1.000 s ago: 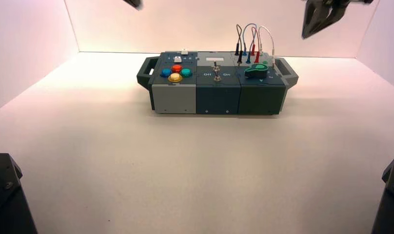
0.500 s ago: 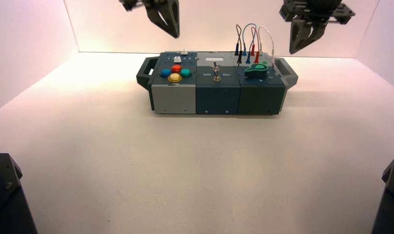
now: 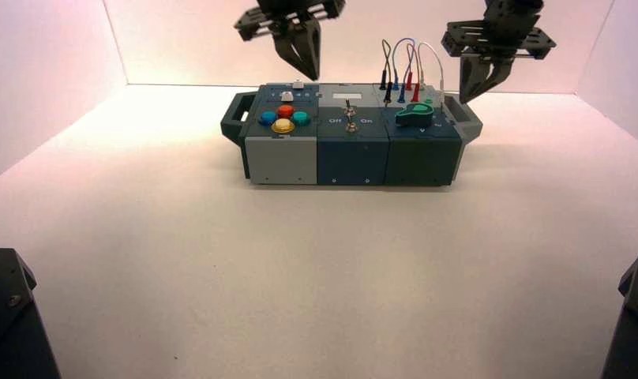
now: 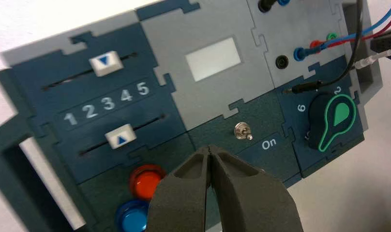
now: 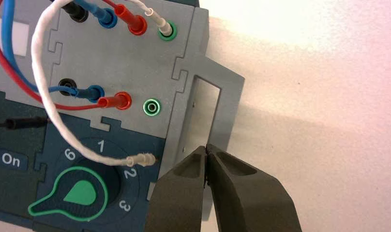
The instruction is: Flip the top switch on with the left gripper.
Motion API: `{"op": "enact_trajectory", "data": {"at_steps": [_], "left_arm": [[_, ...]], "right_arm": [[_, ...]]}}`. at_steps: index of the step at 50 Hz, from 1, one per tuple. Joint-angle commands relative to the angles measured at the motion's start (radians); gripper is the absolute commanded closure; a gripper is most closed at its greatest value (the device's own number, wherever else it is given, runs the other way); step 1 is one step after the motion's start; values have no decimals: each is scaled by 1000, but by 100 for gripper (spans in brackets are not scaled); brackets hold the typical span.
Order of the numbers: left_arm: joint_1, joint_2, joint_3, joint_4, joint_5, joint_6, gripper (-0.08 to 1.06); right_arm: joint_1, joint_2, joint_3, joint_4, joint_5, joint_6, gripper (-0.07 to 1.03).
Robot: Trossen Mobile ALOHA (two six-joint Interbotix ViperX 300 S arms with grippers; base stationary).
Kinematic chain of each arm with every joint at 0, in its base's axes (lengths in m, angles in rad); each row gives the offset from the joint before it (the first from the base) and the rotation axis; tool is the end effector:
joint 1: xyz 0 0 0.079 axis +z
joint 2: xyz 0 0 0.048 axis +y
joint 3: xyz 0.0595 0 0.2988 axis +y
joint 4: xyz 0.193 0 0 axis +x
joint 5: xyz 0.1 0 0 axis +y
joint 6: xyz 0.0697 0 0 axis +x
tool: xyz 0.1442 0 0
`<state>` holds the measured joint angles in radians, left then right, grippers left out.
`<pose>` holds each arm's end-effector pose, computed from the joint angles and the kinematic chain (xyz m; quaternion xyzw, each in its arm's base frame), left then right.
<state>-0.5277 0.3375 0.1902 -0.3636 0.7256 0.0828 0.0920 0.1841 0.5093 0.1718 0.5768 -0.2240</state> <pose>0.3890 -0.2852 0.0465 0.0084 0.5939 -0.2498 0.7647 0.3994 0.0569 0.0196 -0.0316 0.5871 0.0981 0.8029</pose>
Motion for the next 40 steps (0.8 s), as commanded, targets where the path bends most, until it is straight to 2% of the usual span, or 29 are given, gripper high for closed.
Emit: {"op": "enact_trajectory", "data": {"at_steps": [1,14,25,29,30,32,34,39,40], "left_arm": [[-15,8,-48,-3,-3,-14,101],[-23,29,-58,-3,-2,-21,101],[-49,38,-57,-2,0,-69,101],[-52,40,-58,-2,0,-75,101],[-55,41,-58,-2,2,-83,101],[-78,51,-64,18,12,-140,101],[-83,52,-66,29,12,-158,100],[-91,63,-74,81,18,-212,101],[-92,64,-77,98,20,-233,101]], "right_arm": [[17,6,-35,2,-20,-6,98],[41,46,-46,2,-49,-6,98],[44,75,-48,2,-84,-3,98],[44,77,-48,2,-84,-3,98],[44,78,-49,2,-86,-3,98],[44,86,-48,0,-94,-3,98],[43,86,-48,0,-97,-3,98],[44,91,-49,0,-101,-3,98],[44,91,-49,0,-103,-3,98]]}}
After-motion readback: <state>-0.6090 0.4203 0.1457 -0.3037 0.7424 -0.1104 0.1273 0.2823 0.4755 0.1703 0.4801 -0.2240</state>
